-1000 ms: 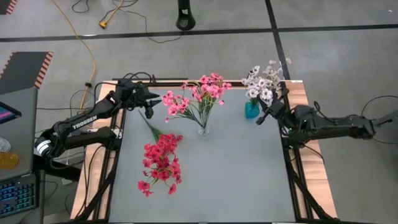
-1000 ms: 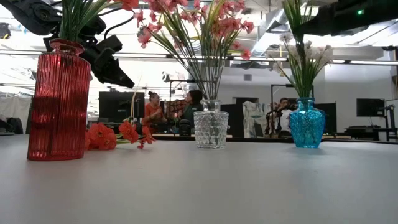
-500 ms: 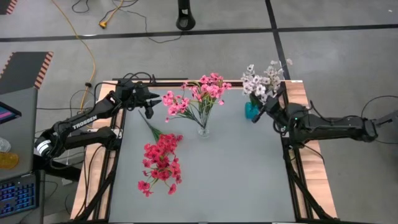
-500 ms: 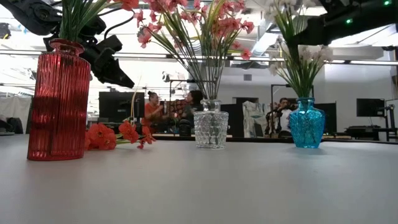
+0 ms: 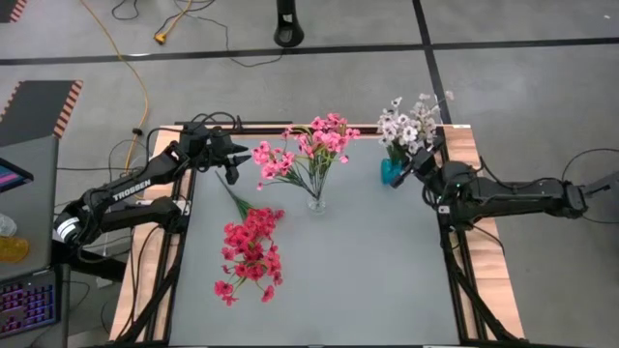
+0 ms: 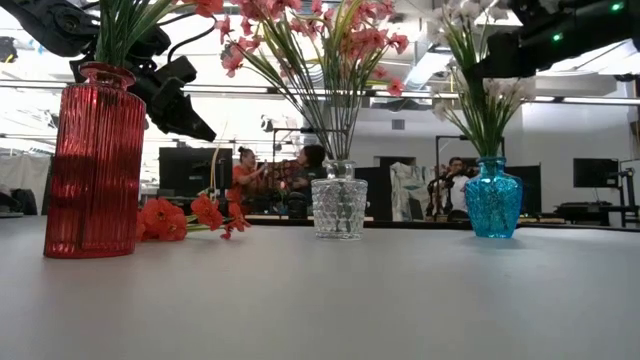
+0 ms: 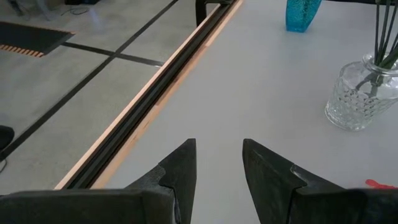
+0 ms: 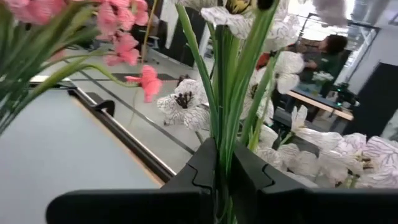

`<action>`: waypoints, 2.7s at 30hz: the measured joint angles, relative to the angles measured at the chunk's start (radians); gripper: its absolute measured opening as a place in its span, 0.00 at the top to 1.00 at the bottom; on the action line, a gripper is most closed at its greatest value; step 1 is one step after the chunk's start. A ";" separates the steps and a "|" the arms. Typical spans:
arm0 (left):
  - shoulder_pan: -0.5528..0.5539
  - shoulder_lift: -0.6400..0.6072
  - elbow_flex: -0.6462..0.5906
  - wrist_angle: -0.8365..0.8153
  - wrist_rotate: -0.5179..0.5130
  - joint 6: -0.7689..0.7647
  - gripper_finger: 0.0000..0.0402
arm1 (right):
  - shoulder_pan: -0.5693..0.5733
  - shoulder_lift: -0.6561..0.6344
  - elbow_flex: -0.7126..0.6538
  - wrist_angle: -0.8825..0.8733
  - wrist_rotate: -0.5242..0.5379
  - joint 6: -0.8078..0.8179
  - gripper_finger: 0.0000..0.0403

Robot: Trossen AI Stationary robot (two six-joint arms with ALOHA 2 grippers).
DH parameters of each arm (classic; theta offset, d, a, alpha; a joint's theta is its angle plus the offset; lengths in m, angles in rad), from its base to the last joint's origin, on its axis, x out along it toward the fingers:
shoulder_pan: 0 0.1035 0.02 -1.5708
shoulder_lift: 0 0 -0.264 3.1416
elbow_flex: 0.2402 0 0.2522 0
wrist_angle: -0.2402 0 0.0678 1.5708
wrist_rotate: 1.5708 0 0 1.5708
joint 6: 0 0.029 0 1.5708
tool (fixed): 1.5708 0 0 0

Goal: Sort flowers into vase by color
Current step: Put the white flowers into the blue base, then put the red flowers into the red vase

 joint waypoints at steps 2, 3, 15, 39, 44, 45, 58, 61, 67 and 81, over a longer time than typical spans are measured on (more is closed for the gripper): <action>0.000 0.000 0.000 0.000 0.000 0.000 0.70 | 0.000 0.000 0.000 -0.003 0.000 0.000 0.86; 0.000 0.000 0.000 0.000 0.000 0.000 0.70 | 0.000 0.000 0.000 -0.005 0.001 0.000 0.86; 0.000 0.000 0.000 -0.027 0.000 0.001 0.70 | 0.000 0.000 0.000 -0.149 0.052 0.107 0.83; 0.000 0.000 0.000 -0.025 0.000 -0.002 0.70 | 0.000 0.000 0.180 -0.861 -0.099 0.593 0.36; 0.000 0.000 0.000 -0.026 0.022 -0.013 0.70 | 0.000 0.001 0.191 -0.915 -0.168 0.618 0.36; 0.000 0.000 0.000 -0.026 0.030 -0.013 0.70 | 0.000 0.001 0.191 -0.916 -0.176 0.619 0.36; 0.000 0.000 0.000 -0.026 0.032 -0.014 0.70 | 0.000 0.003 0.277 -1.066 -0.298 0.744 0.36; 0.000 0.000 0.000 -0.026 0.032 -0.016 0.70 | 0.000 0.008 0.324 -1.202 -0.308 0.853 0.36; 0.000 0.000 0.000 -0.026 0.031 -0.016 0.70 | 0.000 0.021 0.355 -1.347 -0.509 1.026 0.36; -0.022 0.000 0.000 -0.078 0.110 0.027 0.70 | 0.178 0.084 0.355 -1.133 -0.592 1.018 0.43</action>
